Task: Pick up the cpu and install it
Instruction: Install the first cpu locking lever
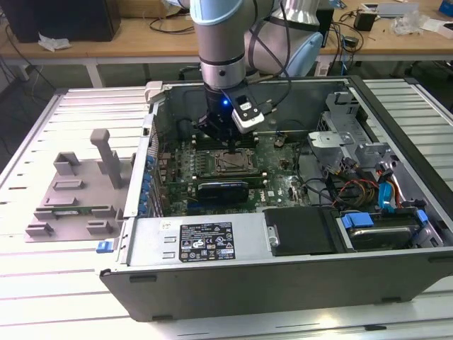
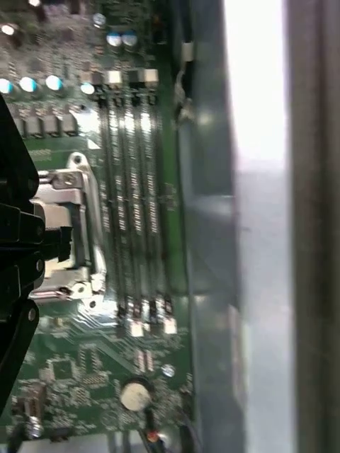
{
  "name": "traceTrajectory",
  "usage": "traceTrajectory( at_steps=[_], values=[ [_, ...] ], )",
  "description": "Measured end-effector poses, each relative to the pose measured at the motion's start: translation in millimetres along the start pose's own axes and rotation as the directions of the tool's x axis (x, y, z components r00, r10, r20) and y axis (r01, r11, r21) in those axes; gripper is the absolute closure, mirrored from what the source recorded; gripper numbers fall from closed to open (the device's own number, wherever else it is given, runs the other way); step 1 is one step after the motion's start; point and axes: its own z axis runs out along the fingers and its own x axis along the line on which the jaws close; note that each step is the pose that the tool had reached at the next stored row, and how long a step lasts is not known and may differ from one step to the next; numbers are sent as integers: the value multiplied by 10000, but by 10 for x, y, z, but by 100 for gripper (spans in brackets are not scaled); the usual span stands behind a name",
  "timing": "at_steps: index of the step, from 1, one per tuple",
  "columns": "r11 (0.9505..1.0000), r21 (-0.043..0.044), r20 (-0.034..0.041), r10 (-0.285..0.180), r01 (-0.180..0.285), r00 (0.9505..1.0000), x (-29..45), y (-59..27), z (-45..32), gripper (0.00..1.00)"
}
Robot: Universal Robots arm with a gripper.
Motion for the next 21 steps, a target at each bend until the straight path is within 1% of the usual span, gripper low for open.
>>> traceTrajectory(
  at_steps=[1, 2, 3, 4, 5, 8, 11, 13, 14, 16, 17, 21],
  values=[
    [9997, 246, -86, -1, 3, 10000, -1, 0, 0, 89],
    [9990, 449, -195, -8, 17, 9998, -4, 0, 0, 89],
    [9988, 481, -223, -8, 19, 9998, -4, -1, 0, 89],
    [9988, 479, -224, -6, 17, 9997, -12, -2, 2, 89],
    [9989, 467, -229, -8, 19, 9997, -43, -12, 6, 89],
    [9989, 470, -286, -7, 21, 9996, -109, -35, 13, 89],
    [9989, 474, -300, -6, 20, 9995, -114, -39, -1, 89],
    [9989, 472, -299, -5, 19, 9996, -118, -38, -43, 89],
    [9989, 470, -299, -6, 20, 9996, -124, -36, -102, 89],
    [9989, 472, -299, -6, 20, 9996, -131, -35, -185, 89],
    [9989, 473, -299, -6, 20, 9996, -137, -34, -244, 89],
    [9989, 471, -299, -6, 20, 9996, -138, -33, -251, 89]
  ],
)
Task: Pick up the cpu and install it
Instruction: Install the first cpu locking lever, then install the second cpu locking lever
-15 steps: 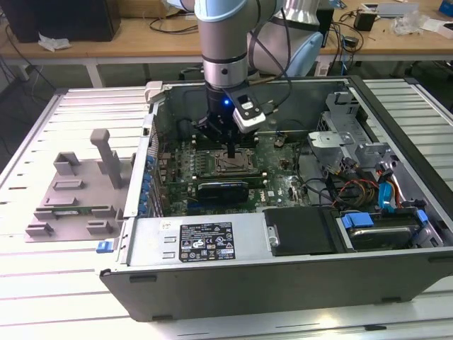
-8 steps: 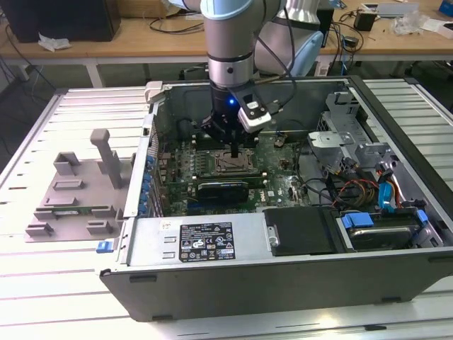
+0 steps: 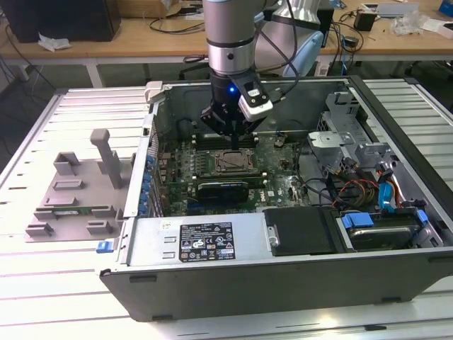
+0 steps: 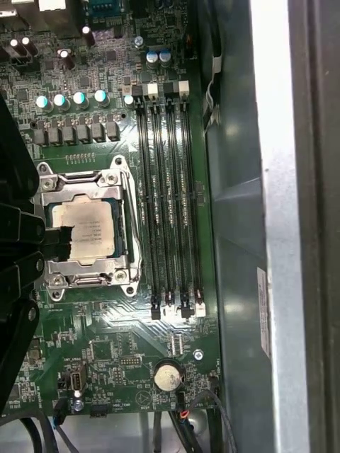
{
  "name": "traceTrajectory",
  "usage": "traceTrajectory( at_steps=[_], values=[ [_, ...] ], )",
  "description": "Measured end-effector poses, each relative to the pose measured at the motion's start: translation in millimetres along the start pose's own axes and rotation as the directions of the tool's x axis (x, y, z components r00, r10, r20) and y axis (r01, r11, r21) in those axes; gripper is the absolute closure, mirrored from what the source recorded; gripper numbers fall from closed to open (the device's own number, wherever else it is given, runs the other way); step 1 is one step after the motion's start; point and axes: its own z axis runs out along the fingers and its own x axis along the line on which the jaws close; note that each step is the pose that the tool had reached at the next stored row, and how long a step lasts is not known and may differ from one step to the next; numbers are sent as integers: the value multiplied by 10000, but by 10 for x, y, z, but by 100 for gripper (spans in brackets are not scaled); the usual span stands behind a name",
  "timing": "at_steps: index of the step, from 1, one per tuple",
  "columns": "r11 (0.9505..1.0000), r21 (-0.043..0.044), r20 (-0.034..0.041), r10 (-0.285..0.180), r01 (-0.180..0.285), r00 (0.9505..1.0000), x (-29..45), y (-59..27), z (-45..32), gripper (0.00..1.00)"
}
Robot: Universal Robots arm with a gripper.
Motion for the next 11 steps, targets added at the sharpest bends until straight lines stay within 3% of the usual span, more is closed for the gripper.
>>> traceTrajectory(
  at_steps=[11],
  values=[
    [10000, 0, 0, 0, 0, 10000, -1, 0, -11, 89]
  ],
)
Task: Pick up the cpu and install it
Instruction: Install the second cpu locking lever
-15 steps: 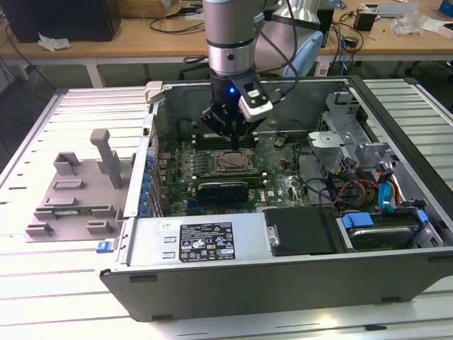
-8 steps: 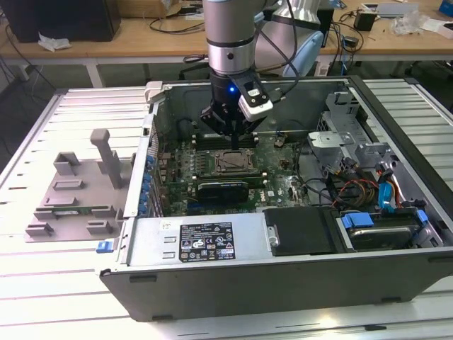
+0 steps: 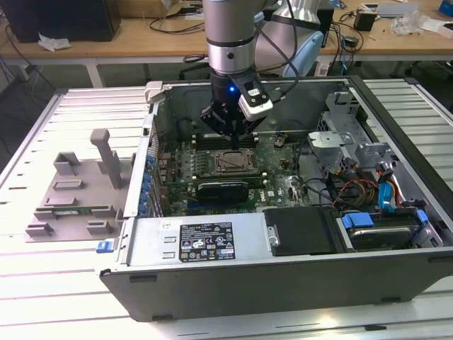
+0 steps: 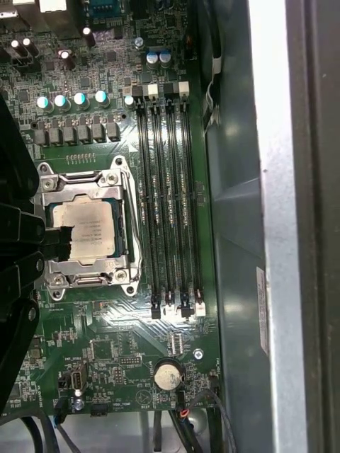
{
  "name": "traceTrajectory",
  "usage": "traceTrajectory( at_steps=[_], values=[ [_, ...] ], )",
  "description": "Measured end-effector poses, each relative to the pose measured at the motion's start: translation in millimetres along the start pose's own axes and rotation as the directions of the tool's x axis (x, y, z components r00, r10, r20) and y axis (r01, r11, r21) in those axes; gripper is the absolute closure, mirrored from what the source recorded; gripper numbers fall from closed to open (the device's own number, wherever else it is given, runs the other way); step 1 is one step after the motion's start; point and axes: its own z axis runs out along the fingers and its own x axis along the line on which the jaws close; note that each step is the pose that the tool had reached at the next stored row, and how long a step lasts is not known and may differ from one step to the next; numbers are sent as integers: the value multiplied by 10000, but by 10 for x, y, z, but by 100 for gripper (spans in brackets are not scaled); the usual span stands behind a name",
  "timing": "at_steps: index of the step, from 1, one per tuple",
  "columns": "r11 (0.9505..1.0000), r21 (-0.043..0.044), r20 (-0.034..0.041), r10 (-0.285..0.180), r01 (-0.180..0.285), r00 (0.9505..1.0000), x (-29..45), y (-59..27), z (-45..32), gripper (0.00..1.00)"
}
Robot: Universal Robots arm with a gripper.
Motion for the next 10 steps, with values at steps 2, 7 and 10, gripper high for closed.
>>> traceTrajectory(
  at_steps=[2, 7, 10],
  values=[
    [10000, -1, 0, 0, 0, 10000, 0, 0, -2, 89],
    [10000, 3, -1, 0, 0, 10000, 0, 3, -30, 89],
    [10000, 2, 1, 0, 0, 10000, -4, 2, -86, 89]
  ],
)
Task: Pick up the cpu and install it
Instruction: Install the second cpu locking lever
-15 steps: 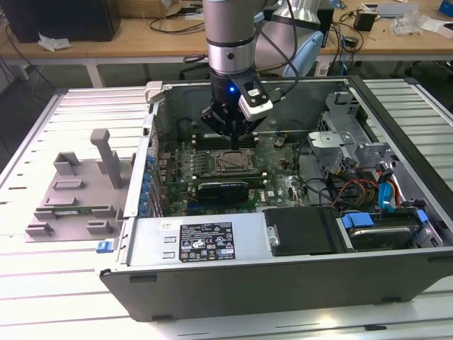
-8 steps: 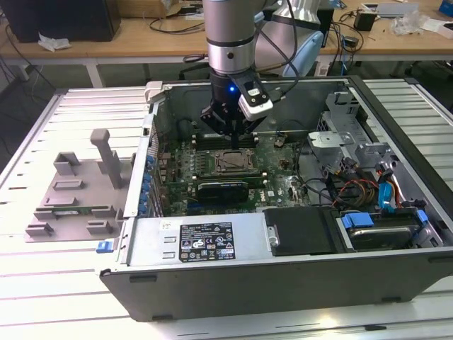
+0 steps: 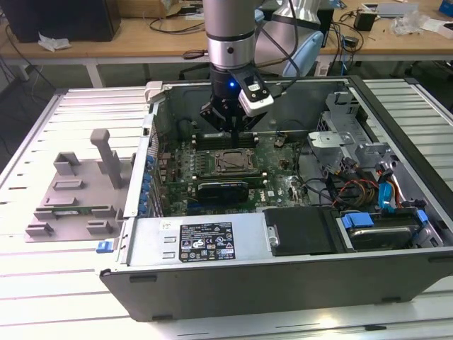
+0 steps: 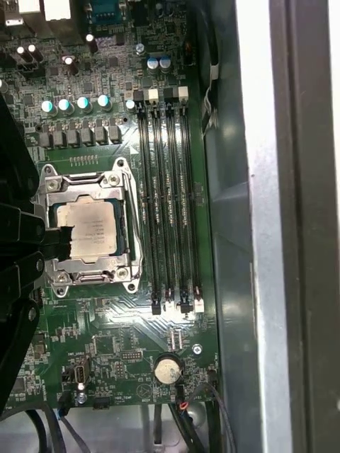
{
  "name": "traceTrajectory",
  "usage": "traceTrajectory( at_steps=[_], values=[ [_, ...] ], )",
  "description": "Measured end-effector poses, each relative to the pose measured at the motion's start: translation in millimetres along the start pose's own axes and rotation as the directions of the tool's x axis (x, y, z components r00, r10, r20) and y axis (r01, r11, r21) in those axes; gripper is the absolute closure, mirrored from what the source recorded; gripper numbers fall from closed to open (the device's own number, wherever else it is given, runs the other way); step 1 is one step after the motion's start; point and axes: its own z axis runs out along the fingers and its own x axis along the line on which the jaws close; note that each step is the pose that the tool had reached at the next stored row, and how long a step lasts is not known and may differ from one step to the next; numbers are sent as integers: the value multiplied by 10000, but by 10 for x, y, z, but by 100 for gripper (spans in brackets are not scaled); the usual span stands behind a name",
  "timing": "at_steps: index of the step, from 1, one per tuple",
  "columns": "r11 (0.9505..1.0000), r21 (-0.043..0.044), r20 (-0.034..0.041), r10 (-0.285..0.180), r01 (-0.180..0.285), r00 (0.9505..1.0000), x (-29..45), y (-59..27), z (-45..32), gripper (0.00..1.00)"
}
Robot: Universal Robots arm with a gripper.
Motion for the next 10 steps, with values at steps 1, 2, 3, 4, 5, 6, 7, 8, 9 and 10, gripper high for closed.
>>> traceTrajectory(
  at_steps=[1, 2, 3, 4, 5, 6, 7, 8, 9, 10],
  values=[
    [10000, -1, 0, -1, 1, 10000, 0, 0, 0, 89],
    [10000, 1, 0, 0, 0, 10000, 0, 0, -1, 89],
    [10000, 4, -2, -1, 1, 10000, -1, -9, -2, 89],
    [10000, 2, -1, 0, 0, 10000, -2, -31, 0, 89],
    [10000, 2, -1, 0, 0, 10000, -4, -49, 1, 89],
    [10000, 1, 0, 0, 0, 10000, -5, -68, 2, 89],
    [10000, 1, 0, 0, 0, 10000, -6, -94, 2, 89],
    [10000, 1, -1, -1, 1, 10000, -7, -111, 3, 89],
    [10000, 1, -1, -2, 2, 10000, -10, -148, 4, 89],
    [10000, 1, 0, -3, 3, 10000, -11, -187, 5, 89]
  ],
)
